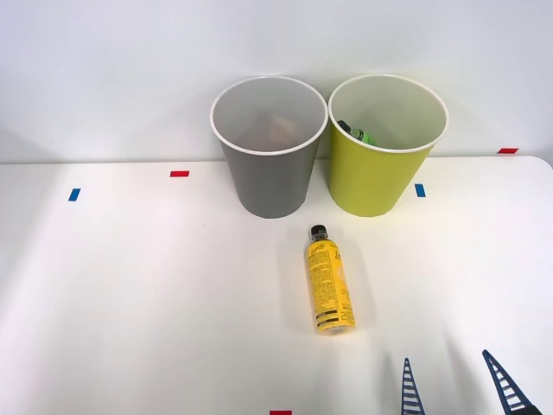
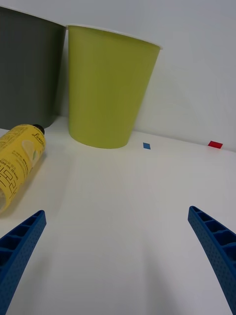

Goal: Put cans in the gray bin, plastic bottles in the light green bin

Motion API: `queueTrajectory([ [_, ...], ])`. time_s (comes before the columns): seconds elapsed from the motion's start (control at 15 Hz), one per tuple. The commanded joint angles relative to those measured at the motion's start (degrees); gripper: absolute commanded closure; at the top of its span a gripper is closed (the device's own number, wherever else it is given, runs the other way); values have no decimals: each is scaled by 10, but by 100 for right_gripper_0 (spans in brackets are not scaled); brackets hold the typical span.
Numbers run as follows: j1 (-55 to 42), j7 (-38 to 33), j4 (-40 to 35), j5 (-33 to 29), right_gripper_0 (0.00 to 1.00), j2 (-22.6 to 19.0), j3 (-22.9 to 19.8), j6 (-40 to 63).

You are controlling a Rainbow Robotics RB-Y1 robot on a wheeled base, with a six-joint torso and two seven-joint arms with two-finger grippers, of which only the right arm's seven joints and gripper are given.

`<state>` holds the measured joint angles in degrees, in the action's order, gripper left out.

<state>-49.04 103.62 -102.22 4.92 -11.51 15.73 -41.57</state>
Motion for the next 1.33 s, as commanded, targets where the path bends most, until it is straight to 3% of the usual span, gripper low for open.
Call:
queueTrajectory([
  [0.07,0,0,0,0,0,0,0,0],
  [1.33,0,0,0,0,0,0,0,0],
])
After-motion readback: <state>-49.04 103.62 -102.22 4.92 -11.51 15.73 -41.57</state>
